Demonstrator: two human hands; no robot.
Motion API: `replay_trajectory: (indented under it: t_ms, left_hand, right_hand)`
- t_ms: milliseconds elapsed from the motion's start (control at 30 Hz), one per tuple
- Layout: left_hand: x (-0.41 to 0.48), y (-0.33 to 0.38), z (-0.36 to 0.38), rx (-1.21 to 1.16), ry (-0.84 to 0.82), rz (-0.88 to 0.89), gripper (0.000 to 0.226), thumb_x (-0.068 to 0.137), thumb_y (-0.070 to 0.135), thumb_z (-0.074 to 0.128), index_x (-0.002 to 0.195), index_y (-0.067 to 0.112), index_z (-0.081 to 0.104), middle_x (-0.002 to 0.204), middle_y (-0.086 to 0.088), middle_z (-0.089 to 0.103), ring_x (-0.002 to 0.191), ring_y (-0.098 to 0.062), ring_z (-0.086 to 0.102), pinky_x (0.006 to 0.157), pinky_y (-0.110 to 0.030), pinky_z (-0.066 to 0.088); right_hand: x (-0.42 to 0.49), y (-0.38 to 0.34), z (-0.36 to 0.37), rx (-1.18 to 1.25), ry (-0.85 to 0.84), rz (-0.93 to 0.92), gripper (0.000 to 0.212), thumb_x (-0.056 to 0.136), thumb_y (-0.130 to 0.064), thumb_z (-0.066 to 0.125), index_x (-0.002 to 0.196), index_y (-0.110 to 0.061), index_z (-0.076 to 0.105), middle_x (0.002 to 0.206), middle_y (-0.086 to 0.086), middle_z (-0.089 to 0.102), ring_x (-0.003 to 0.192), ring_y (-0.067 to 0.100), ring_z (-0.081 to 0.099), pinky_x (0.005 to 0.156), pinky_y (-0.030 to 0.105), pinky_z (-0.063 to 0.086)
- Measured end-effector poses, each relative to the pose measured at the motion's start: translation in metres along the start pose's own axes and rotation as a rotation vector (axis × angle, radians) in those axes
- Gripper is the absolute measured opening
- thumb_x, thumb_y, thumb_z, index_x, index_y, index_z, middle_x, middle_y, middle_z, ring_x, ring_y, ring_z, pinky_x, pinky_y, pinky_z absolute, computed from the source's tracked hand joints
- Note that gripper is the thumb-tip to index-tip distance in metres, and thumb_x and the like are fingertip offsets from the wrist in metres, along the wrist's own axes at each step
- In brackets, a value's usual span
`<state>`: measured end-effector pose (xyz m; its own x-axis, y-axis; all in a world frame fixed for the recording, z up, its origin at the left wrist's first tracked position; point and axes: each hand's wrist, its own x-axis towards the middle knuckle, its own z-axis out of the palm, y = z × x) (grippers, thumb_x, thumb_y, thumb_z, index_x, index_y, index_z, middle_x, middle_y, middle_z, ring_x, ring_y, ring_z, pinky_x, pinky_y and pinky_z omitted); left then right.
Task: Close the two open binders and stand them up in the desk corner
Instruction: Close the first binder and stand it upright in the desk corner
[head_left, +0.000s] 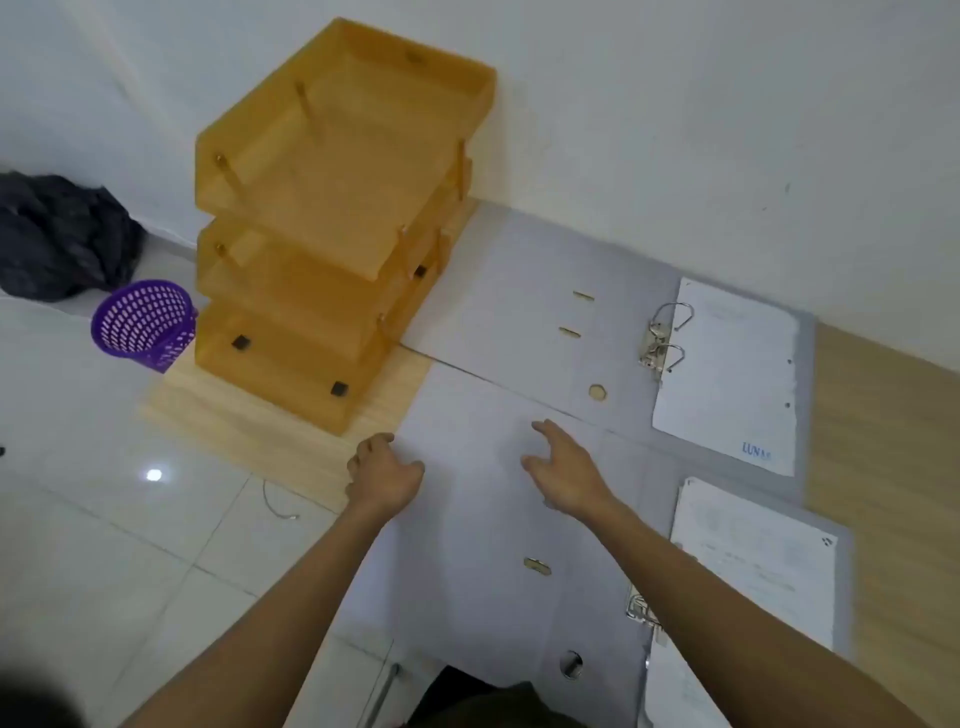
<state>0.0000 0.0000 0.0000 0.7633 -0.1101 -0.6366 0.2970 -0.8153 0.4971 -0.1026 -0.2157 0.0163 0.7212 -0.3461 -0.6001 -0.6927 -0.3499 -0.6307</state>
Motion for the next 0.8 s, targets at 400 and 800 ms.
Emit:
replay_trajectory:
  t_ms: [400, 800]
  left_hand:
    - [-0.021, -0.059, 0.009, 0.176, 0.2, -0.043, 0.07, 0.082, 0.05, 0.072, 0.128, 0.006, 0.043, 0.134, -0.017, 0.045, 0.123, -0.041, 0.043, 0.088, -0.051, 0.047]
    - [-0.087, -0.005, -0.071, -0.318, -0.449, 0.164, 0.029, 0.099, 0.03, 0.061, 0.123, 0.017, 0.068, 0.109, 0.002, 0.08, 0.095, -0.021, 0.077, 0.077, -0.033, 0.063]
  right_hand:
    - [-0.01, 0.011, 0.031, -0.088, -0.153, 0.081, 0.073, 0.101, -0.038, 0.049, 0.162, -0.019, 0.014, 0.171, -0.003, -0.009, 0.157, 0.019, -0.009, 0.124, 0.04, 0.007]
    - [-0.075, -0.02, 0.006, 0.338, -0.136, -0.172, 0.055, 0.097, -0.057, 0.049, 0.15, -0.048, 0.038, 0.166, -0.015, 0.026, 0.153, 0.012, 0.023, 0.123, 0.047, 0.025]
